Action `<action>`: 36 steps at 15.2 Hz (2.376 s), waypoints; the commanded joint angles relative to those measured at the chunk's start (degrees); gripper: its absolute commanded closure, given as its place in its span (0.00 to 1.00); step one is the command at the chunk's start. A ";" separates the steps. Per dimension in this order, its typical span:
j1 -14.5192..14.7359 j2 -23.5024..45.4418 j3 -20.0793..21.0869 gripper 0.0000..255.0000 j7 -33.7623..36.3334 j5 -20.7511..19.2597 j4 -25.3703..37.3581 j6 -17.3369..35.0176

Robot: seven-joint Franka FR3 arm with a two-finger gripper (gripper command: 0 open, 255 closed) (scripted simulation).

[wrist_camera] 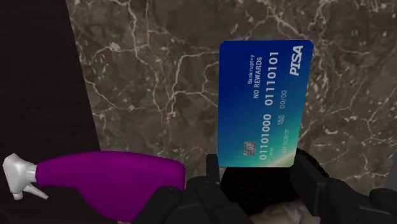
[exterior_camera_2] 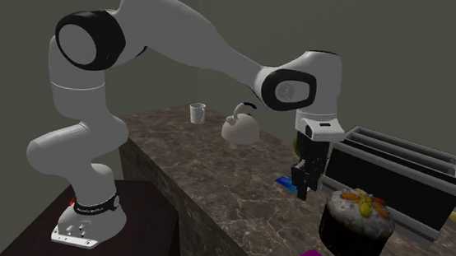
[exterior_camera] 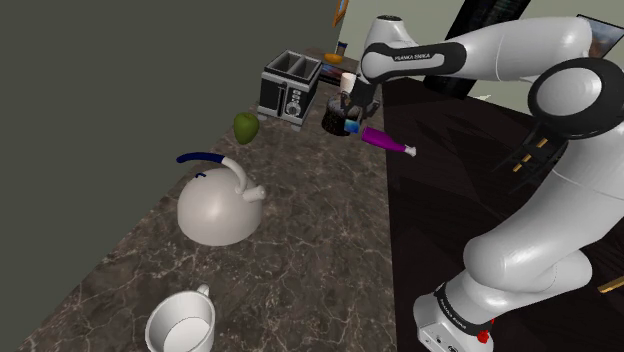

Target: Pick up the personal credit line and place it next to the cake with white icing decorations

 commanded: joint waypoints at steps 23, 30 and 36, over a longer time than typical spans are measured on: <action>0.85 5.61 -1.54 1.00 3.93 -4.50 -6.75 11.52; 0.85 5.61 -1.53 0.00 3.93 -4.49 -6.74 11.51; 0.37 1.42 -0.28 0.00 2.12 -1.61 -4.89 5.98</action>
